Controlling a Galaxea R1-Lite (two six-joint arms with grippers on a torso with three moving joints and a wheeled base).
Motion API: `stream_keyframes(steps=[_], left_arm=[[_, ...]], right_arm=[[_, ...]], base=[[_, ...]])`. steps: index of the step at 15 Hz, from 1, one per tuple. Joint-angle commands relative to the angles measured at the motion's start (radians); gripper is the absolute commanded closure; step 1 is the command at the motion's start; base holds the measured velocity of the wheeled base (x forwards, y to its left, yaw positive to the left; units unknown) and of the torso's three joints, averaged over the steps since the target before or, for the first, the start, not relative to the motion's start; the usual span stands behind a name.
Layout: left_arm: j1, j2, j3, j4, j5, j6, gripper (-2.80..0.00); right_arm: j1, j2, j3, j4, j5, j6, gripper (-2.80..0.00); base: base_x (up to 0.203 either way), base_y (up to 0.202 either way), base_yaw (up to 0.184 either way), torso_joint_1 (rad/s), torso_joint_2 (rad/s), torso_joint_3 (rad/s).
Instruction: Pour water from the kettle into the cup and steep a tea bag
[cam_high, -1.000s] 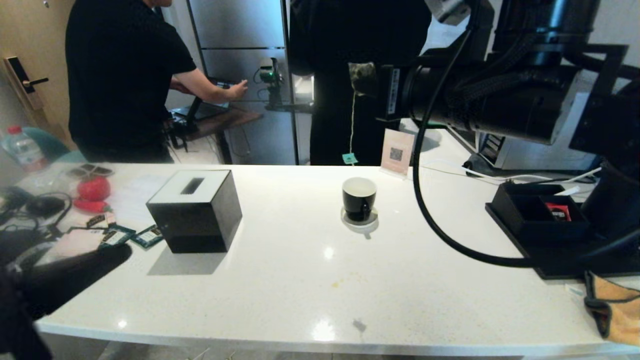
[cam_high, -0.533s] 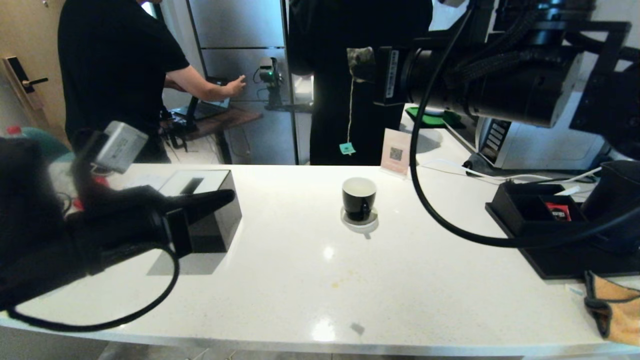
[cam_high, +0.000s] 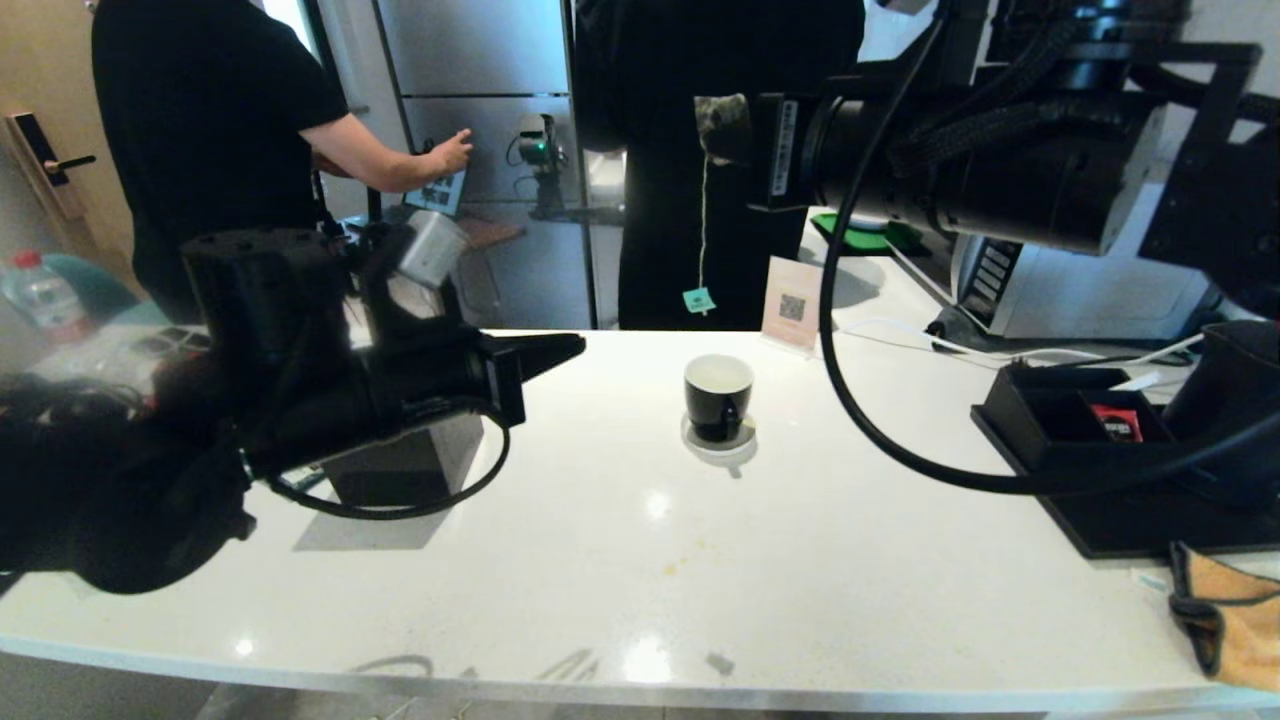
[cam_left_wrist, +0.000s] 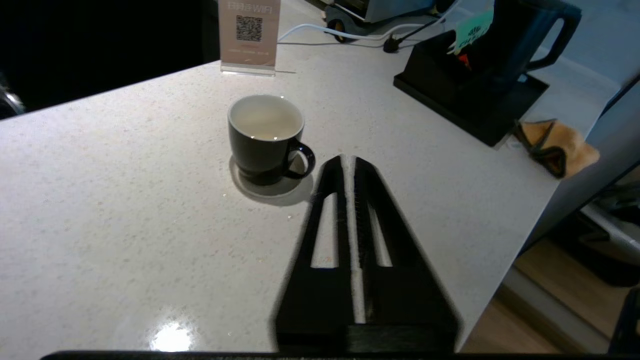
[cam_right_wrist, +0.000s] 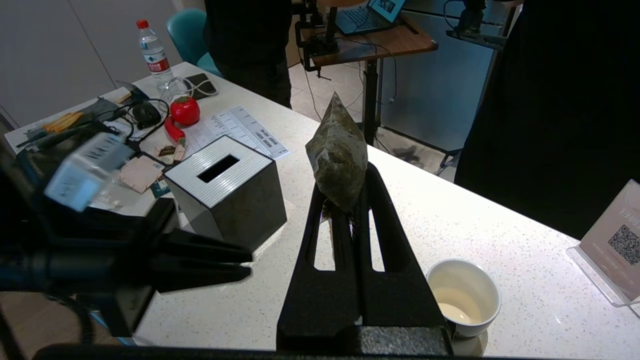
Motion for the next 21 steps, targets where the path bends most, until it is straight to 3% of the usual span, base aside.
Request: stream_keyframes(steps=[1, 6, 10, 21], left_arm=[[-0.027, 0.077, -0.052, -0.004, -0.003, -0.001, -2.80], [-0.077, 0.140, -0.129, -0.007, -0.003, 0.000, -2.80], [-0.093, 0.212, -0.193, -0.083, -0.024, -0.005, -2.80], [-0.124, 0.266, -0.288, -0.081, -0.046, -0.007, -2.80]], right_arm=[[0.001, -0.001, 0.001, -0.002, 0.000, 0.000, 0.00], [0.001, 0.001, 0.005, -0.005, 0.000, 0.000, 0.00], [0.001, -0.007, 0.025, -0.008, 0.000, -0.002, 0.00], [0.016, -0.063, 0.142, -0.022, -0.001, -0.006, 0.00]], base=[[0.000, 0.000, 0.000, 0.000, 0.00, 0.000], [0.000, 0.000, 0.000, 0.000, 0.00, 0.000], [0.000, 0.000, 0.000, 0.000, 0.00, 0.000], [0.000, 0.000, 0.000, 0.000, 0.00, 0.000]])
